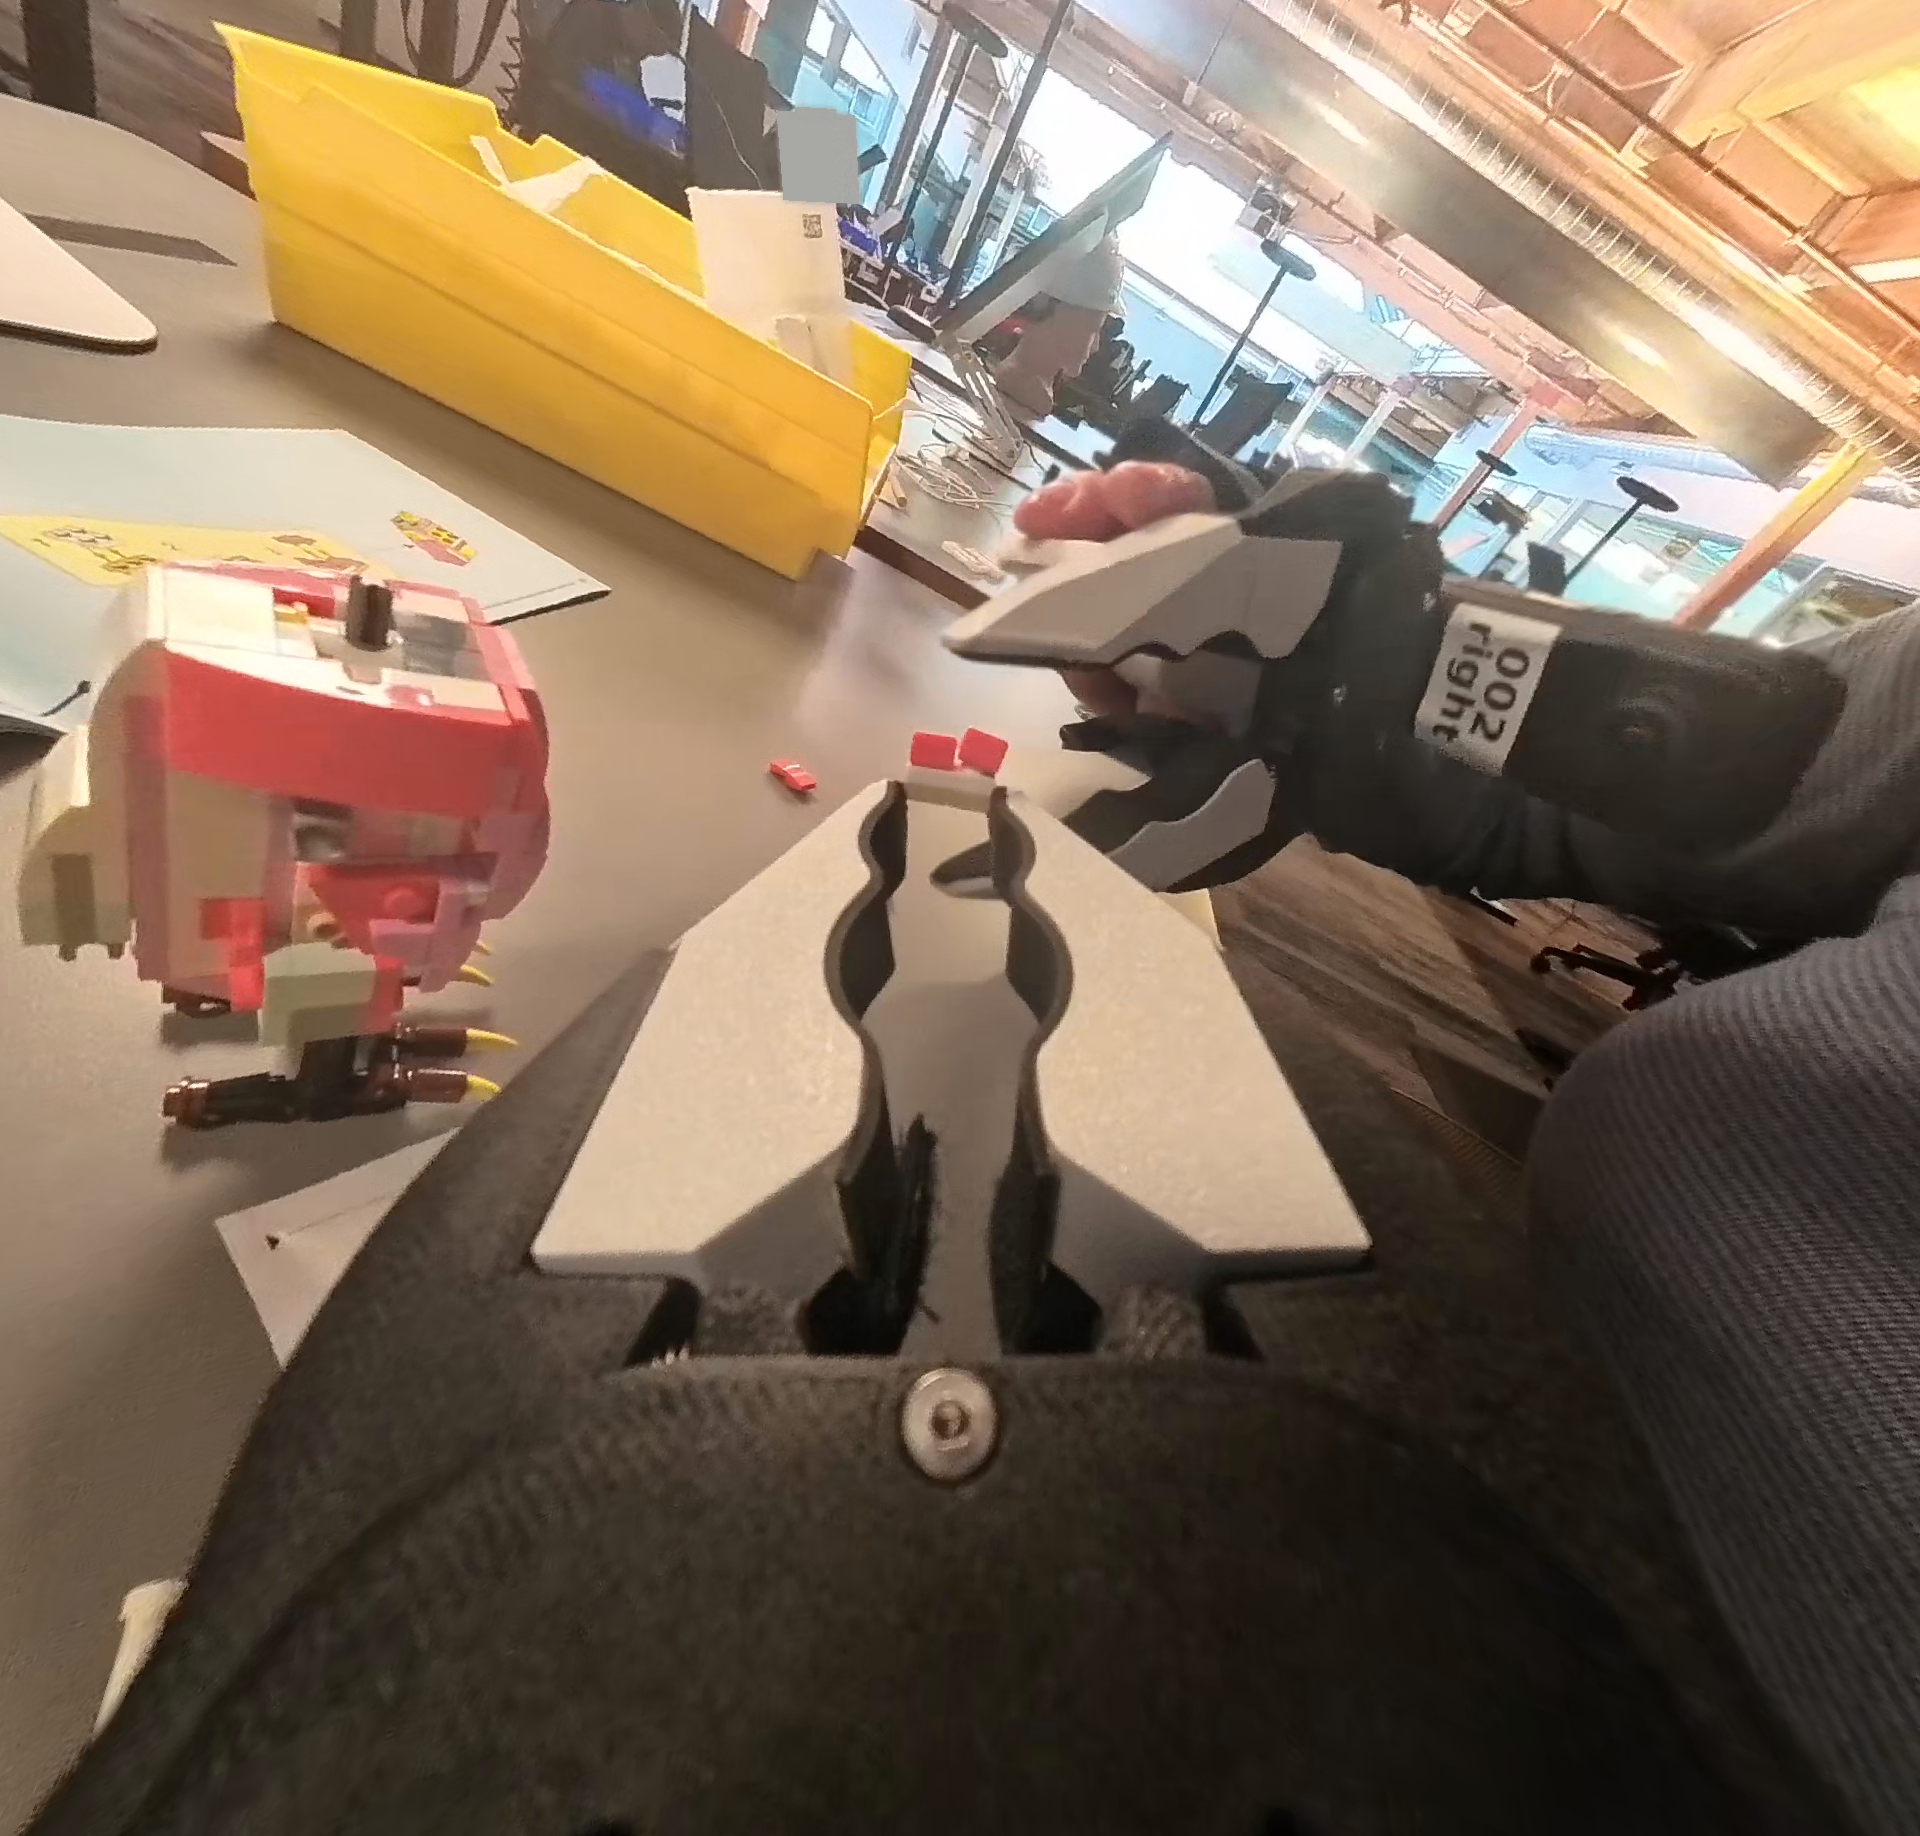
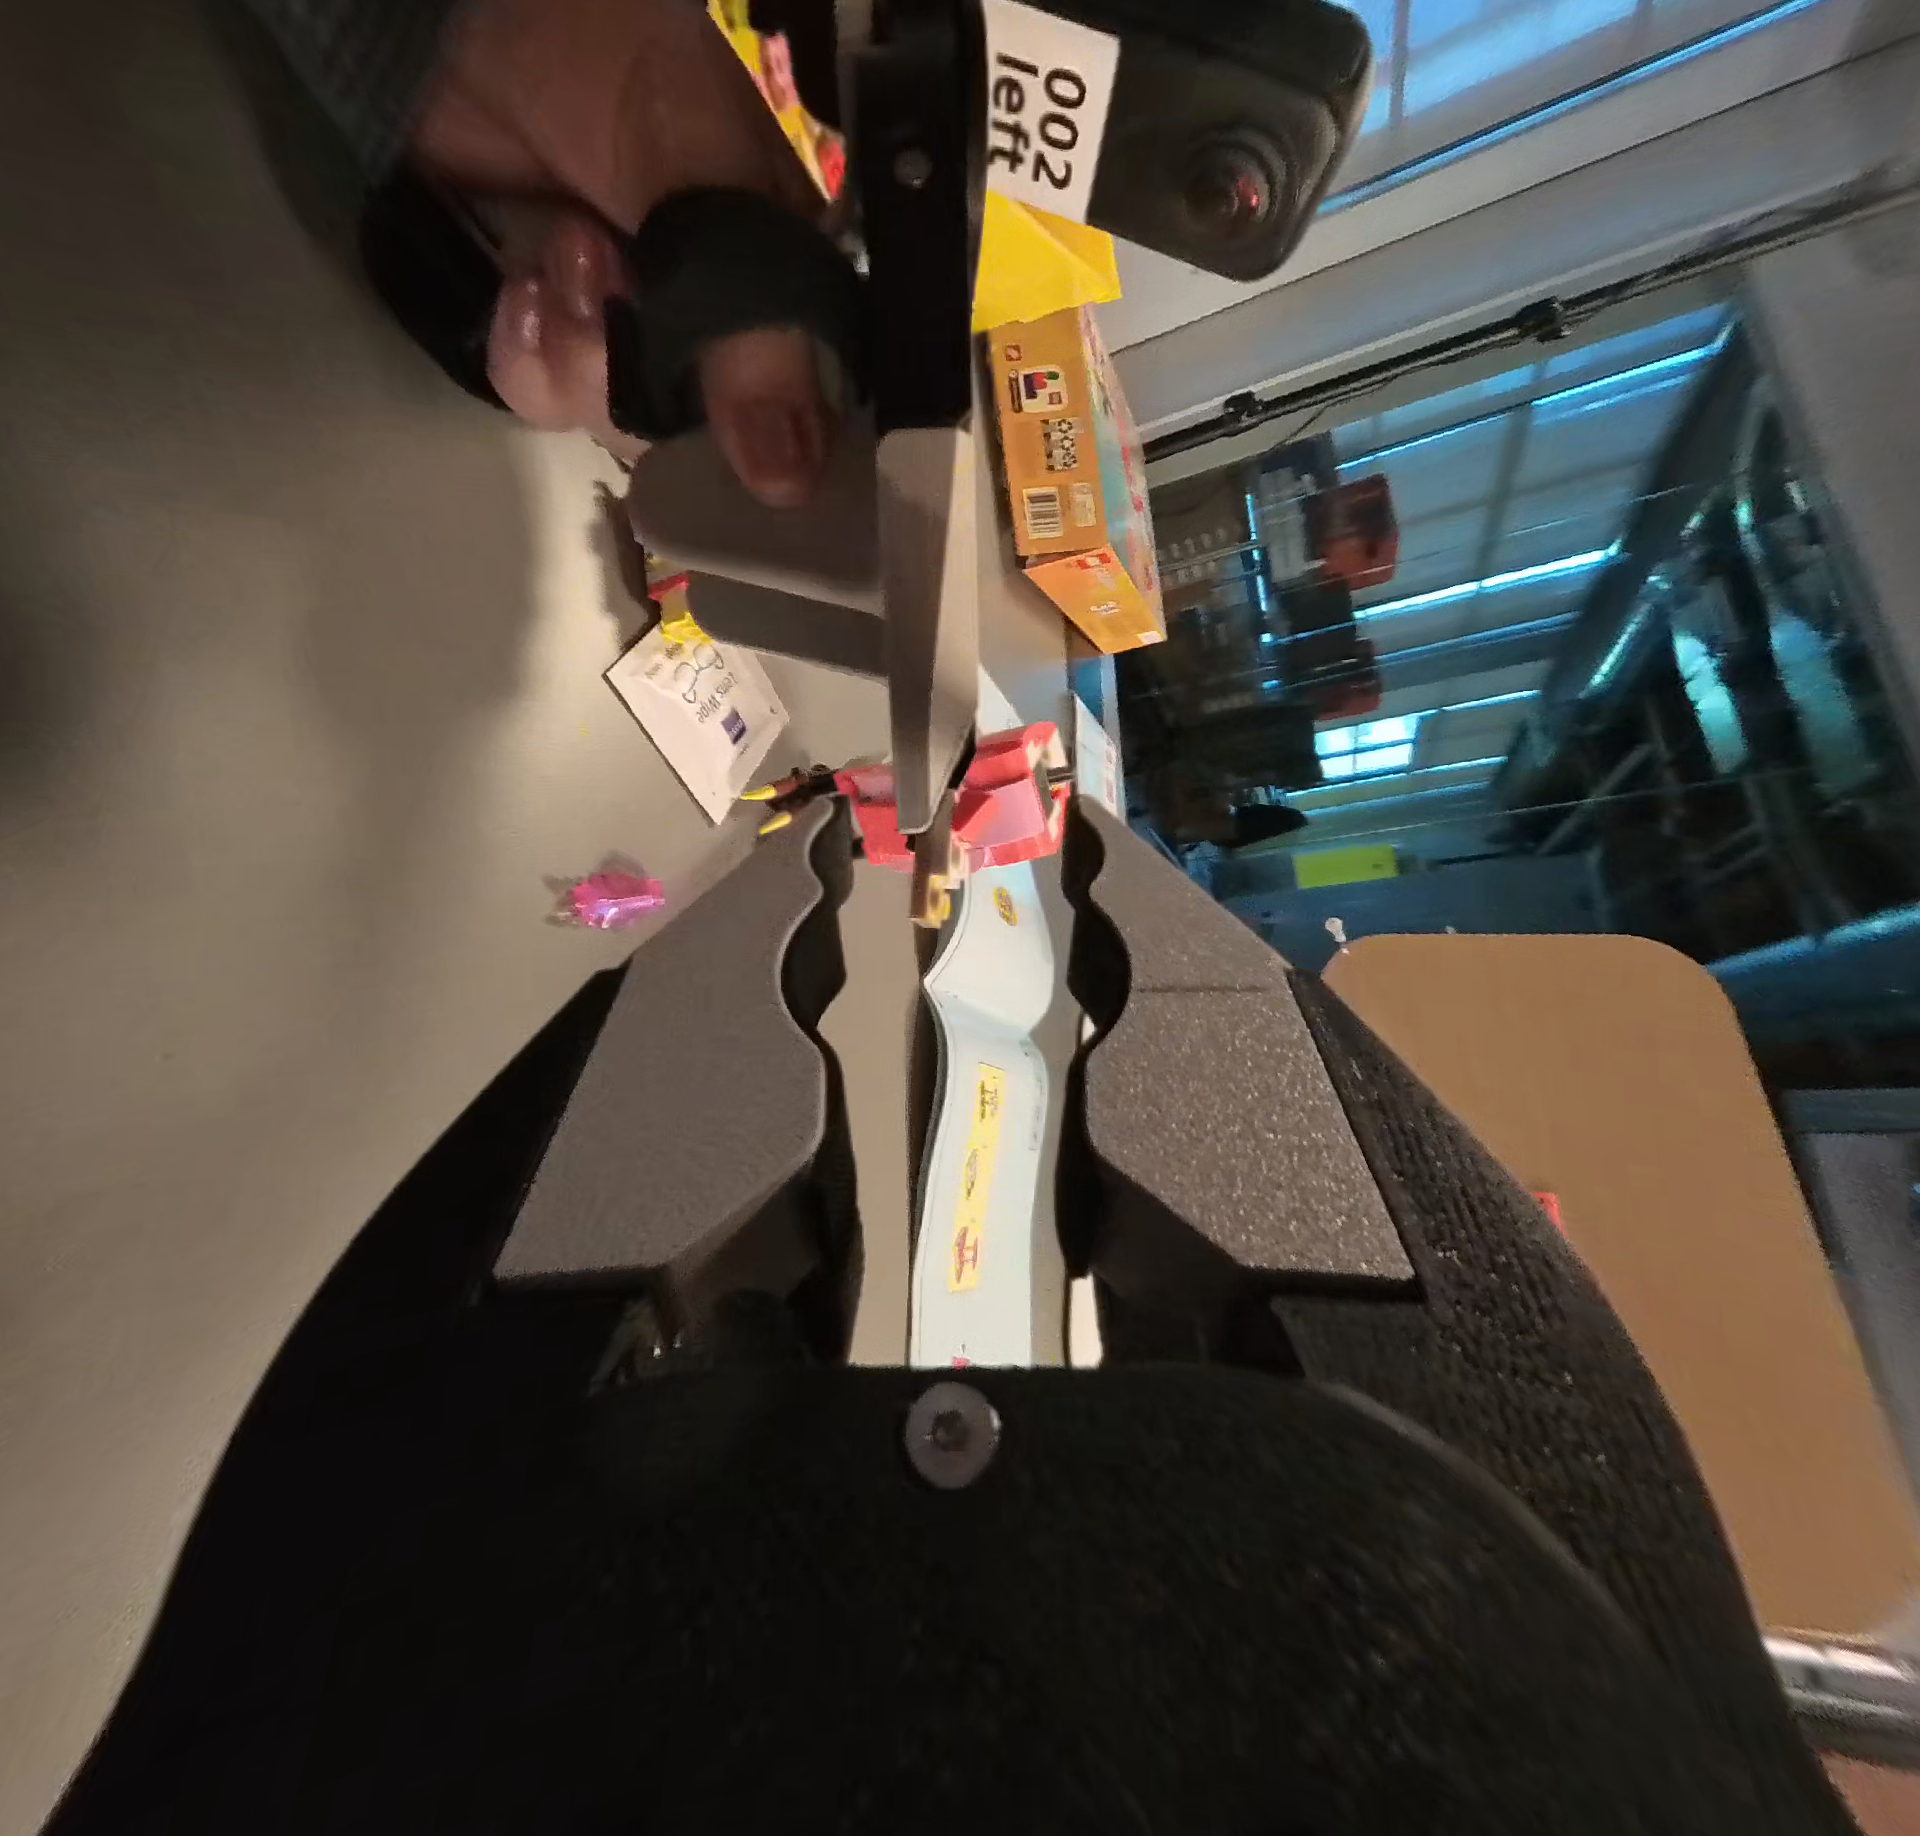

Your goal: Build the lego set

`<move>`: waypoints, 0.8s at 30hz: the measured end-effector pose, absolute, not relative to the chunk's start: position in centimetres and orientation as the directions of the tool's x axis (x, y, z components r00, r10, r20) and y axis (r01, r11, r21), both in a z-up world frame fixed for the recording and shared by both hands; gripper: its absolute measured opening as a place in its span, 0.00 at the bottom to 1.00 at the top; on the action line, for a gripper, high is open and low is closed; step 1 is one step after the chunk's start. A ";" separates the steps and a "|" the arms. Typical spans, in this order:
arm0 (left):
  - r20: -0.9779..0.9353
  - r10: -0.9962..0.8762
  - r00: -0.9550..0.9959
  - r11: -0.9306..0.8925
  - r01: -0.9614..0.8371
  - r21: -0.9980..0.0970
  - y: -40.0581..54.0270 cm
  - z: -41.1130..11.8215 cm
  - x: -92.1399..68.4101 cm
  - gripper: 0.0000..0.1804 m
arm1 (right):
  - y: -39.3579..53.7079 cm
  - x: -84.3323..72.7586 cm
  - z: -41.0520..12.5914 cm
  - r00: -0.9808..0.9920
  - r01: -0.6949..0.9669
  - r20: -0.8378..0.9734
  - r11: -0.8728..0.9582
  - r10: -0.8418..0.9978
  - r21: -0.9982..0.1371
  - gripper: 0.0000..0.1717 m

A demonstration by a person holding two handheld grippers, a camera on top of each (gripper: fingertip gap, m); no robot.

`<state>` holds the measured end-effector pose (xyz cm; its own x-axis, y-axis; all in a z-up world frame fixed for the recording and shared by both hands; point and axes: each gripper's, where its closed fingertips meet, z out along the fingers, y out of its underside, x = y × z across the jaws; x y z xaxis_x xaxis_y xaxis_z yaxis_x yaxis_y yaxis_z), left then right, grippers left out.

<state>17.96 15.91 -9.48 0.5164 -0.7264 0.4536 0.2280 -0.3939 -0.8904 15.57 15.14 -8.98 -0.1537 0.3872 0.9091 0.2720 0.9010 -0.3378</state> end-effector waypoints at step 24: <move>0.491 -0.733 0.471 -0.416 0.260 -0.871 15.7 -9.1 18.2 0.08 | 14.9 14.6 -9.3 0.087 0.288 0.924 0.879 0.372 -0.381 0.07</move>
